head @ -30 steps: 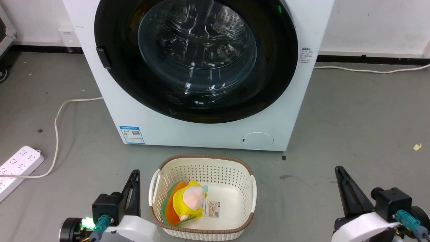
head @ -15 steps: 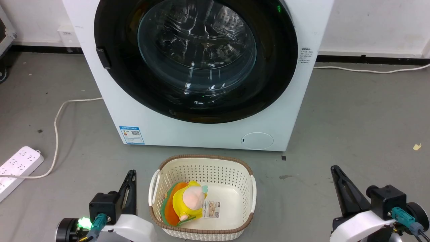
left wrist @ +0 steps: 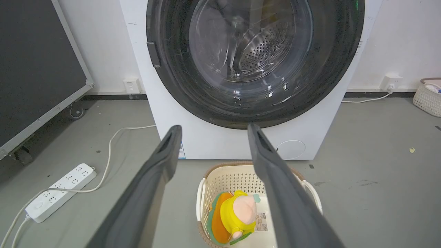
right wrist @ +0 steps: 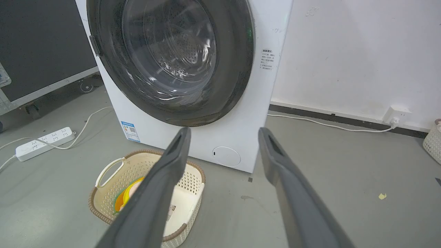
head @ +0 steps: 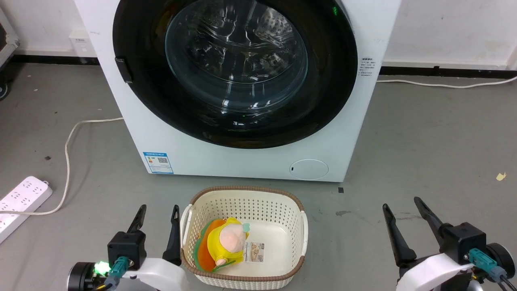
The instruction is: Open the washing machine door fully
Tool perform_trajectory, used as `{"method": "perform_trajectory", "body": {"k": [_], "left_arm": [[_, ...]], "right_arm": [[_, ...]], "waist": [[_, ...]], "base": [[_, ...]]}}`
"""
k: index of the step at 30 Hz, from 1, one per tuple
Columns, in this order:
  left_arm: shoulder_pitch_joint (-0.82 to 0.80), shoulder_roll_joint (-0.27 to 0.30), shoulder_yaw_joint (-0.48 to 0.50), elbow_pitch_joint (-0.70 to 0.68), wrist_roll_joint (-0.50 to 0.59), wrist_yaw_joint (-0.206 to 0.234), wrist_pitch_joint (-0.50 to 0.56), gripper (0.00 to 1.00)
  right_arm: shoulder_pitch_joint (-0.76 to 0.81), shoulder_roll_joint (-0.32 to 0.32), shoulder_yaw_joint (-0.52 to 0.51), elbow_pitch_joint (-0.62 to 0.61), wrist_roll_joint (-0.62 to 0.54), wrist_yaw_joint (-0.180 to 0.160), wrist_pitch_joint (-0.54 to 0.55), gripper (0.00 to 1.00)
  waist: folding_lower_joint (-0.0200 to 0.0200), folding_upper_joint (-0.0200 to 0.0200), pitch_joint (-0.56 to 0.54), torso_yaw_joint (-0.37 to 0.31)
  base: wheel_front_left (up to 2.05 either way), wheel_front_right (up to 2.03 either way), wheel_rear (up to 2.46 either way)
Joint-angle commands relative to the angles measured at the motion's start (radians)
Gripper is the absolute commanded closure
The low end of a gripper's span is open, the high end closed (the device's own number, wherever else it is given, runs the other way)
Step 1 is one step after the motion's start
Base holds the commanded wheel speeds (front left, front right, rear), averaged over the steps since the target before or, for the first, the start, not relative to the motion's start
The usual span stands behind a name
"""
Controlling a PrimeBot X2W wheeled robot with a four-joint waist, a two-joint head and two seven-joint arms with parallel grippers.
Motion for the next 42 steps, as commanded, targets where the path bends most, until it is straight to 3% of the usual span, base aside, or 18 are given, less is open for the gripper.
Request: {"method": "perform_trajectory", "body": {"k": [1, 22, 38, 40, 42], "left_arm": [[-0.001, 0.0, -0.004, 0.004, -0.001, 0.003, -0.008, 0.0], [-0.013, 0.001, -0.036, 0.014, -0.008, 0.02, -0.047, 0.0], [-0.072, 0.001, -0.069, 0.011, -0.009, 0.034, -0.081, 0.0], [-0.081, 0.001, -0.074, 0.01, -0.01, 0.037, -0.085, 0.0], [-0.09, 0.001, -0.079, 0.009, -0.012, 0.039, -0.089, 0.0]], "right_arm": [[0.001, 0.0, 0.0, 0.003, 0.009, 0.0, -0.008, 0.0], [-0.032, -0.029, 0.013, 0.02, 0.076, 0.0, -0.047, 0.0], [-0.226, -0.113, 0.004, 0.048, 0.259, 0.0, 0.009, 0.0], [-0.26, -0.115, -0.003, 0.059, 0.29, 0.0, 0.022, 1.0], [-0.298, -0.116, -0.011, 0.073, 0.32, 0.0, 0.038, 1.0]], "waist": [[0.0001, 0.0, 0.0, 0.0], [0.0001, 0.0, 0.019, -0.001], [0.0, 0.0, 0.124, 0.024], [0.0, 0.0, 0.14, 0.029], [0.0, 0.0, 0.156, 0.035]], "base": [[0.0, 0.0, 0.0], [0.0, 0.0, 0.0], [0.0, 0.0, 0.0], [0.0, 0.0, 0.0], [0.0, 0.0, 0.0]]}}
